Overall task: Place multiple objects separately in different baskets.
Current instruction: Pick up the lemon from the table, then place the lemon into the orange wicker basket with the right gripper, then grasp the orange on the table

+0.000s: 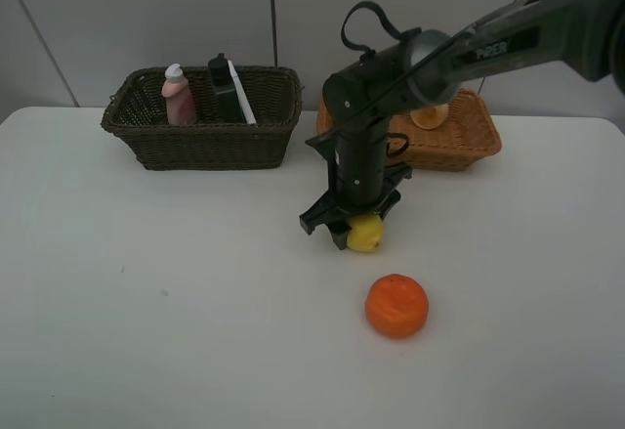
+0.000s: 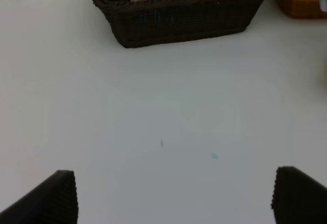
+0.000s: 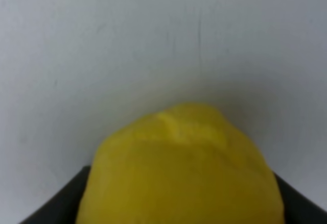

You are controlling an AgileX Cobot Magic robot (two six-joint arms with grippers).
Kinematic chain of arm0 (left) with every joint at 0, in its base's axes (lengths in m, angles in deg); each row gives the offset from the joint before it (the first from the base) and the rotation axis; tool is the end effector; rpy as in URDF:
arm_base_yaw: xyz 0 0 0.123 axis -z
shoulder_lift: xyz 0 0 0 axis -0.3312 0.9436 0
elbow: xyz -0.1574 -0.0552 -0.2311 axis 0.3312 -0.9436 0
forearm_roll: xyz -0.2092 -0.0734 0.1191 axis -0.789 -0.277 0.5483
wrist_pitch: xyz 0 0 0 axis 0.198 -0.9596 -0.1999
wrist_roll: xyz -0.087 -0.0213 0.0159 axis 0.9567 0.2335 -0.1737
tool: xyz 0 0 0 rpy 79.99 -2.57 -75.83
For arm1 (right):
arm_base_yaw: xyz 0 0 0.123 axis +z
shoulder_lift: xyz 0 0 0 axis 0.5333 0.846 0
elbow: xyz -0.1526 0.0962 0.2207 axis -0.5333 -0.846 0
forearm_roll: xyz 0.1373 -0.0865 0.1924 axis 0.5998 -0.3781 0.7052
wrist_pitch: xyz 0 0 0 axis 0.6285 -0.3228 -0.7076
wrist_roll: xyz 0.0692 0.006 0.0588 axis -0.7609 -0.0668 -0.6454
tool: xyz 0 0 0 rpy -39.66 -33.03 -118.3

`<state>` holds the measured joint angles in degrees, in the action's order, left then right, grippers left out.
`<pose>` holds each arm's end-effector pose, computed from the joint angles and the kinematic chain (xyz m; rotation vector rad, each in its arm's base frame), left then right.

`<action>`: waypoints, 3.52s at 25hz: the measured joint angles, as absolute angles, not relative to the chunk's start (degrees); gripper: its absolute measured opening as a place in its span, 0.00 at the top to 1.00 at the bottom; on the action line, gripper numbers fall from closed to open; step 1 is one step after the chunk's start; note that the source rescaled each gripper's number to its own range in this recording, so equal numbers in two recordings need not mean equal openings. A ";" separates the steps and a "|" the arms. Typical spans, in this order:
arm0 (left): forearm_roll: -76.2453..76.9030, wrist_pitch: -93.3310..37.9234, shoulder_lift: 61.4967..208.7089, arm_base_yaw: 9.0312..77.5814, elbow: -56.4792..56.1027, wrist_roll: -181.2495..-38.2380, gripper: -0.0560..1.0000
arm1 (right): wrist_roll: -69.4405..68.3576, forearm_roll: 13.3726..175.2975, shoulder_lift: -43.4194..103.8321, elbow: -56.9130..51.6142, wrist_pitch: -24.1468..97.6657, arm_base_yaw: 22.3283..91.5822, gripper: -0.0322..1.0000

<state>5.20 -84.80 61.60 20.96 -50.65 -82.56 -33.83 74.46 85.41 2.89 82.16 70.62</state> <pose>-0.0079 -0.0117 0.2800 0.1588 2.0198 -0.1217 0.3347 0.2455 0.0950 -0.9343 2.9523 -0.2624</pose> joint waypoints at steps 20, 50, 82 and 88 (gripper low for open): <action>5.20 -84.80 61.60 20.96 -50.65 -82.56 0.00 | -32.29 76.86 80.88 19.54 77.93 45.58 0.95; 5.20 -84.80 61.60 20.96 -50.65 -82.56 0.00 | -32.24 84.07 70.25 7.27 97.06 45.87 0.04; 5.20 -84.80 61.60 20.96 -50.65 -82.56 0.00 | -40.61 86.44 54.94 -28.03 75.35 73.32 0.04; 5.20 -84.80 61.60 20.96 -50.65 -82.56 0.00 | -40.26 87.71 58.77 -28.03 74.94 73.32 0.04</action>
